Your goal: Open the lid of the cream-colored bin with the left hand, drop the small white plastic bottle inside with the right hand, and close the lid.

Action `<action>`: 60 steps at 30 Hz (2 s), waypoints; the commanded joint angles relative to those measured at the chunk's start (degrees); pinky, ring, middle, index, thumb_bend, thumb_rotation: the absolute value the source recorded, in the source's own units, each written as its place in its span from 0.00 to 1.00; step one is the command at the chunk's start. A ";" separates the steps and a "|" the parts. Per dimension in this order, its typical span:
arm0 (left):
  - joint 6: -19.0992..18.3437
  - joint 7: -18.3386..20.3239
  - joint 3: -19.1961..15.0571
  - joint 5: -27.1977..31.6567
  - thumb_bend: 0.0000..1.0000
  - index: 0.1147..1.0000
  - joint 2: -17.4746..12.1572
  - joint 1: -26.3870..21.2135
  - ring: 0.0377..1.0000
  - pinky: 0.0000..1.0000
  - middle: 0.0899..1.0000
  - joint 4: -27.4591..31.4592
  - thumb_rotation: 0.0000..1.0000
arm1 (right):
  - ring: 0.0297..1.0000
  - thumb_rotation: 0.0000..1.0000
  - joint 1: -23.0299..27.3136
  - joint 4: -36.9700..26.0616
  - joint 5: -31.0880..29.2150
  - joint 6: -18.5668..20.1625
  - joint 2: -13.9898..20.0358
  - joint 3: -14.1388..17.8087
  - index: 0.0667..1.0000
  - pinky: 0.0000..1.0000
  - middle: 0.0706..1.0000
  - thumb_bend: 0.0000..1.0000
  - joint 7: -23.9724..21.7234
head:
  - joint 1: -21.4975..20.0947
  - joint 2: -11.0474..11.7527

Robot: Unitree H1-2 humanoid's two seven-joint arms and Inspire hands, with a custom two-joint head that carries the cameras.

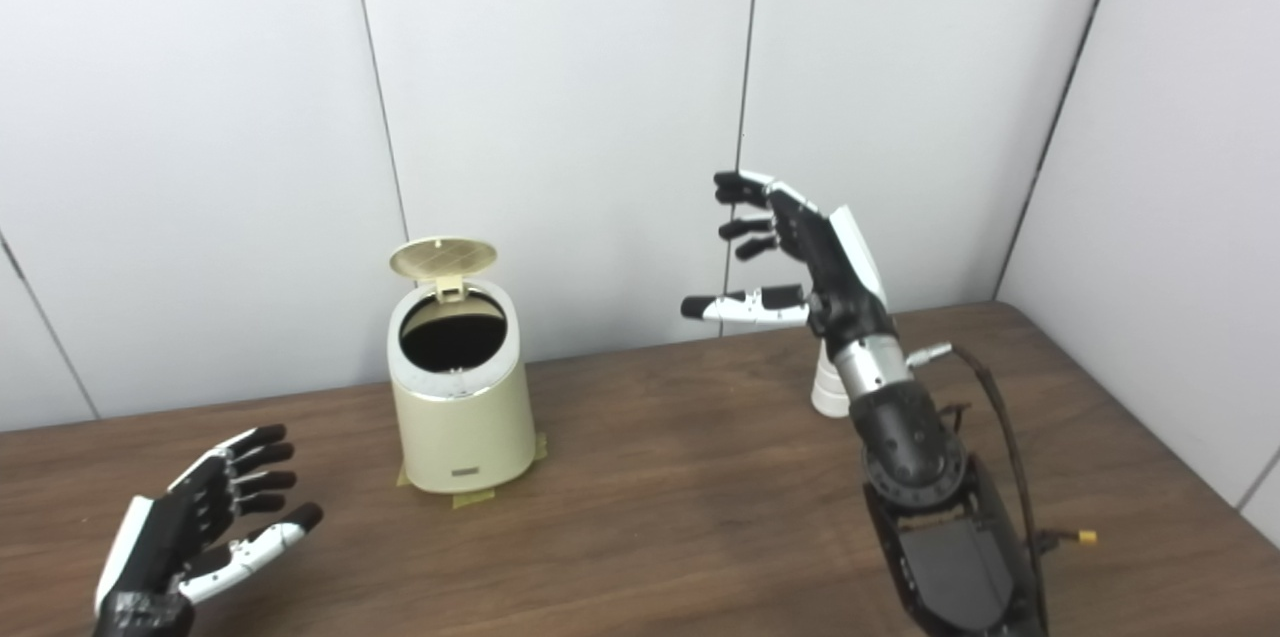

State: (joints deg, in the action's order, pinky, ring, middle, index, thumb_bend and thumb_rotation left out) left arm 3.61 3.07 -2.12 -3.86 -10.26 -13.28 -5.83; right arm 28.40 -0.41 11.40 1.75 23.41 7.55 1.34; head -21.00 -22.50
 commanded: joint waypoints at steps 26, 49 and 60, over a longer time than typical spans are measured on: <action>-0.35 1.87 -1.48 1.83 0.65 0.80 -2.10 -3.13 0.72 0.73 0.78 2.59 0.00 | 0.95 0.20 -1.35 11.07 -6.88 10.82 9.36 6.66 0.98 0.89 0.99 0.88 -5.02 | -4.05 0.38; -2.68 2.57 -1.29 2.14 0.65 0.79 -2.44 -2.65 0.71 0.74 0.76 4.96 0.00 | 0.86 0.11 -1.87 22.36 -7.94 5.55 4.41 4.89 0.94 0.83 0.92 0.82 -2.72 | -4.09 -0.81; -2.60 2.87 -1.31 2.45 0.64 0.79 -2.58 -2.70 0.71 0.76 0.77 5.10 0.00 | 0.74 0.05 0.05 25.83 -6.75 4.30 2.58 4.13 0.81 0.67 0.78 0.83 1.93 | -3.65 -1.10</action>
State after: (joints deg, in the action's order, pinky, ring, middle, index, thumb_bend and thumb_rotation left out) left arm -0.56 5.63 -3.19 -2.07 -11.83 -14.02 -2.93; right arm 25.66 26.17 4.75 8.64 25.41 11.19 2.04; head -24.61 -23.47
